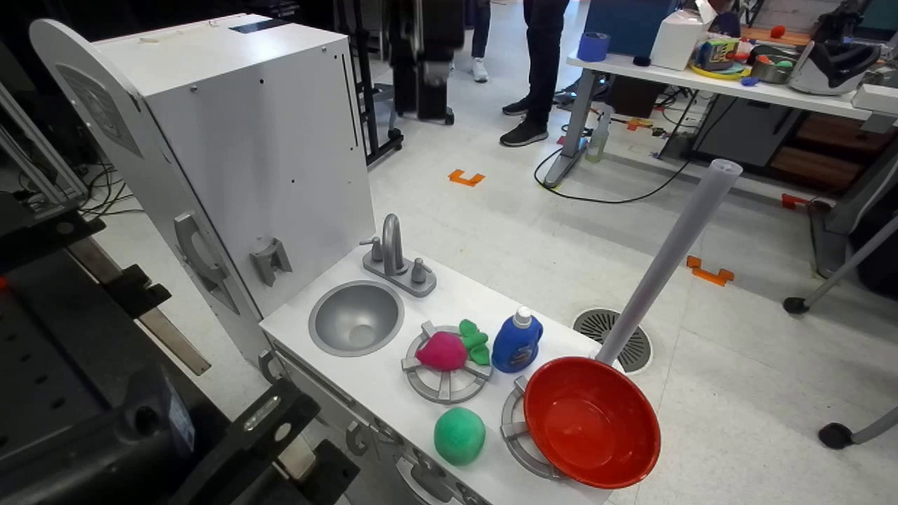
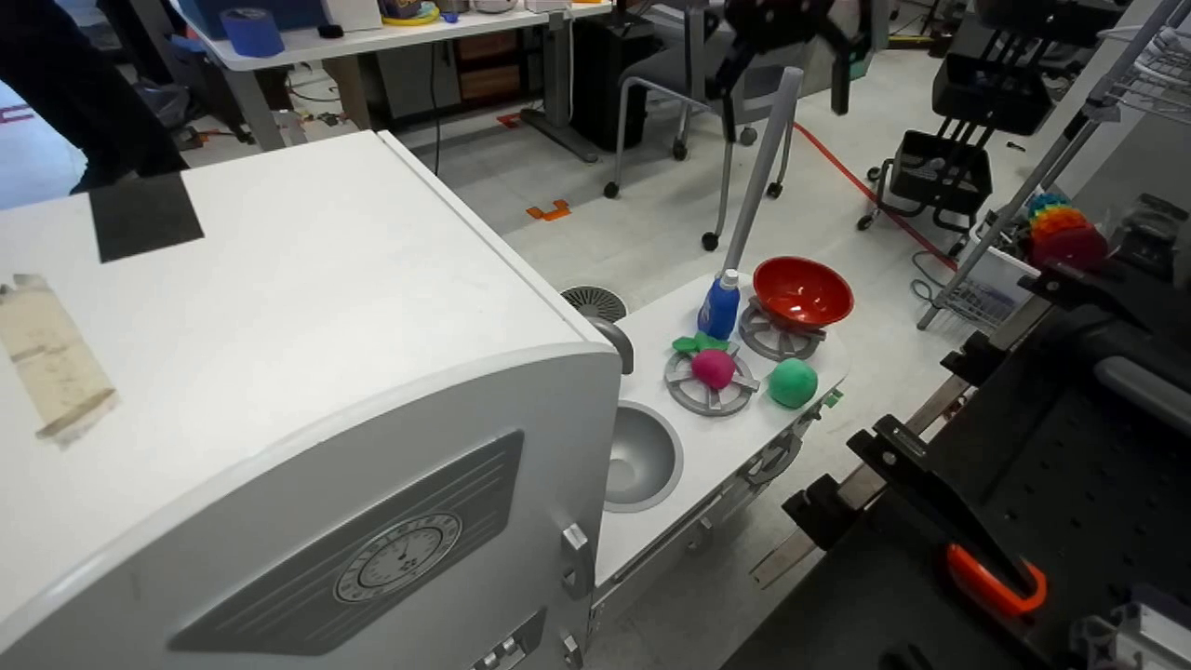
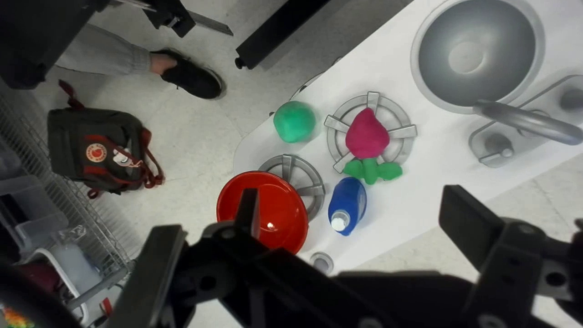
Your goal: Move the tap nozzle to the right
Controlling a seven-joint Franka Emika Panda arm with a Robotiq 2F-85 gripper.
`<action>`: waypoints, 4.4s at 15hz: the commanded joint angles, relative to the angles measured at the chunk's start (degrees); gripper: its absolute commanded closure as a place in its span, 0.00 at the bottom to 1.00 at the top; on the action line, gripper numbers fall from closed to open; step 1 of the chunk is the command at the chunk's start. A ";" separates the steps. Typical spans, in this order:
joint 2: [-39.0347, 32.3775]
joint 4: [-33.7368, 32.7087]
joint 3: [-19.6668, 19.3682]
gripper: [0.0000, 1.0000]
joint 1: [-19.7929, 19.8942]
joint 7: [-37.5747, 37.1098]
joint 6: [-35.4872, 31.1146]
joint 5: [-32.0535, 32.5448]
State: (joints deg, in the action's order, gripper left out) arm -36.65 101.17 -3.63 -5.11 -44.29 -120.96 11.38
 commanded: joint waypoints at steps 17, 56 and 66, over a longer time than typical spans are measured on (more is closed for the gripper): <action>-30.08 -13.59 -8.80 0.00 -13.46 9.21 -18.39 10.09; -45.14 -36.27 -14.74 0.00 -11.66 15.71 -14.56 1.98; -41.03 -35.60 -14.23 0.00 -15.11 11.36 1.47 0.72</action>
State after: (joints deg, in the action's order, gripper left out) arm -80.64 64.14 -15.16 -19.99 -31.45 -127.58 11.80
